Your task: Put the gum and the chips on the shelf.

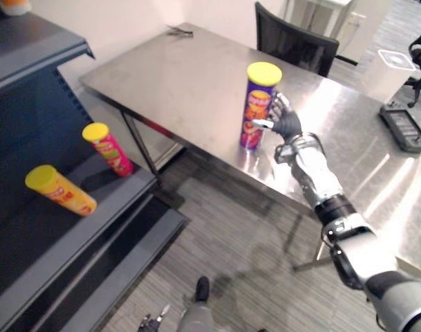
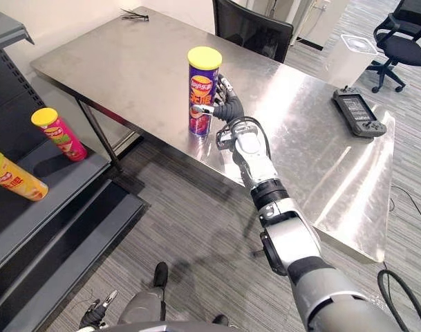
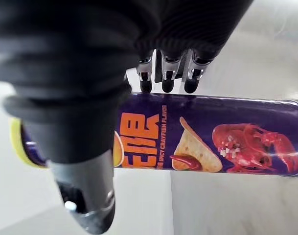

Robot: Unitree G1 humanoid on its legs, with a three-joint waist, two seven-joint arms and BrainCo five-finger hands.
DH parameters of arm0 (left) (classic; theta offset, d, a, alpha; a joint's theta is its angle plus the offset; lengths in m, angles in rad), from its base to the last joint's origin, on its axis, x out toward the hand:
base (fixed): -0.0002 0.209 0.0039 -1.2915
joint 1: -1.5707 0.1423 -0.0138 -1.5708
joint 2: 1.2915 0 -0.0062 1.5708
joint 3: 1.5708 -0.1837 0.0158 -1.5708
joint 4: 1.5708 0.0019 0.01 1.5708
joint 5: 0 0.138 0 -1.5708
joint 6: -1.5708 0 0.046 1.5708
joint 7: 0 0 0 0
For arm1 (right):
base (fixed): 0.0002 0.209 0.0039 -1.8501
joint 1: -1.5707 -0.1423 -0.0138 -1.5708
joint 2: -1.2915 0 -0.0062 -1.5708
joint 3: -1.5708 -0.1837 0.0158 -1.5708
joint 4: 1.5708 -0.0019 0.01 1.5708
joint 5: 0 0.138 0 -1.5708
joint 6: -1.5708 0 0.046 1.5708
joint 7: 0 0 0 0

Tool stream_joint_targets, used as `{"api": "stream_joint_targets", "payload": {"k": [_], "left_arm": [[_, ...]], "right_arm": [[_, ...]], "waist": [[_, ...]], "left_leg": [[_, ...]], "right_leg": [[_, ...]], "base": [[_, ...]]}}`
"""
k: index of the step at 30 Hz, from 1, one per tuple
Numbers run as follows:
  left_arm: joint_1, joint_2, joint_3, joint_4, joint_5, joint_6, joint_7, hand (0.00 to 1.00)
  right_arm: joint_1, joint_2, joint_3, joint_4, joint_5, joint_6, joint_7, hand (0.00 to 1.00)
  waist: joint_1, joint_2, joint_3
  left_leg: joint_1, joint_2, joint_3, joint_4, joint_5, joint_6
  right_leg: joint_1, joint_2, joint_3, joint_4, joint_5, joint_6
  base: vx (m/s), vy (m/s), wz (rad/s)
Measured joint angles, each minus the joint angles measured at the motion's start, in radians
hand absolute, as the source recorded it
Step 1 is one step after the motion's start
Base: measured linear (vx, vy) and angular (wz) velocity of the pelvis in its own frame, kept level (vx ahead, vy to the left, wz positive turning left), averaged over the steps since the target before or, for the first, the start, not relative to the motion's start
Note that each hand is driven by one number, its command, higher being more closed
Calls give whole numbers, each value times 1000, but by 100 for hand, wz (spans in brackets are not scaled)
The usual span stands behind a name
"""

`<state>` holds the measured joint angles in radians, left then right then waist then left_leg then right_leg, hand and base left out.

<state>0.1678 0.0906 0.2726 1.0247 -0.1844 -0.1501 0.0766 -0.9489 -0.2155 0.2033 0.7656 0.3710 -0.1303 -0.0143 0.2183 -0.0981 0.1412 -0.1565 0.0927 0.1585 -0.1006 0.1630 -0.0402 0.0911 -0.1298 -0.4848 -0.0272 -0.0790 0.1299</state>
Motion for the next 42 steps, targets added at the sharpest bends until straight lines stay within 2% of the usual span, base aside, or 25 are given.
{"api": "stream_joint_targets", "payload": {"k": [10,11,20,26,32,34,36,38,42], "left_arm": [[-12,0,7,-1,-9,0,6,0],[-15,-1,8,-1,-9,0,6,0],[-18,2,10,-7,-9,-1,8,0],[-23,0,20,-9,-9,-1,26,0],[-25,-3,29,-9,-9,0,28,0],[-24,-5,32,-9,-9,1,28,0],[-24,-8,33,-9,-9,1,28,0],[-24,-9,38,-9,-9,4,27,0],[-16,-9,38,-8,-6,8,26,0]], "right_arm": [[-32,2,-17,40,0,8,-19,0],[-34,2,-32,44,0,10,-23,100],[-62,3,-51,75,-1,18,-33,100],[-73,8,-80,77,-1,19,-45,100],[-74,10,-80,68,0,23,-59,100],[-62,11,-79,11,1,33,-67,100],[-11,11,-78,-133,1,33,-67,100],[87,11,-73,-360,2,18,-58,100],[259,1,-68,-621,7,-12,-22,100]], "waist": [[19,-5,2],[24,-6,2],[37,-26,14],[45,-26,15],[40,-26,15],[32,-25,16],[29,-25,16],[12,-26,16],[-25,-26,14]], "left_leg": [[-18,-4,-25,2,6,0],[-22,-4,-31,2,8,-1],[-40,-3,-60,-1,14,-4],[-52,-1,-61,3,18,-6],[-43,4,-53,4,18,-6],[-33,7,-42,4,16,-8],[-19,10,-27,3,12,-11],[-9,15,-6,3,7,-16],[4,19,1,3,2,-19]], "right_leg": [[0,4,-29,-6,-3,-5],[0,6,-35,-6,-4,-6],[-2,16,-62,-5,-9,-13],[-13,18,-66,-5,-9,-14],[-10,20,-56,-5,-10,-15],[-4,20,-49,-5,-11,-15],[0,18,-31,-4,-11,-15],[1,18,-18,-2,-11,-17],[0,16,-2,8,-14,-20]], "base": [[1,-11,8],[-18,-8,13],[-21,-6,9],[-4,1,2],[-2,-1,-4],[-9,4,-13],[-9,3,-20],[-13,2,-20],[-9,-4,-15]]}}
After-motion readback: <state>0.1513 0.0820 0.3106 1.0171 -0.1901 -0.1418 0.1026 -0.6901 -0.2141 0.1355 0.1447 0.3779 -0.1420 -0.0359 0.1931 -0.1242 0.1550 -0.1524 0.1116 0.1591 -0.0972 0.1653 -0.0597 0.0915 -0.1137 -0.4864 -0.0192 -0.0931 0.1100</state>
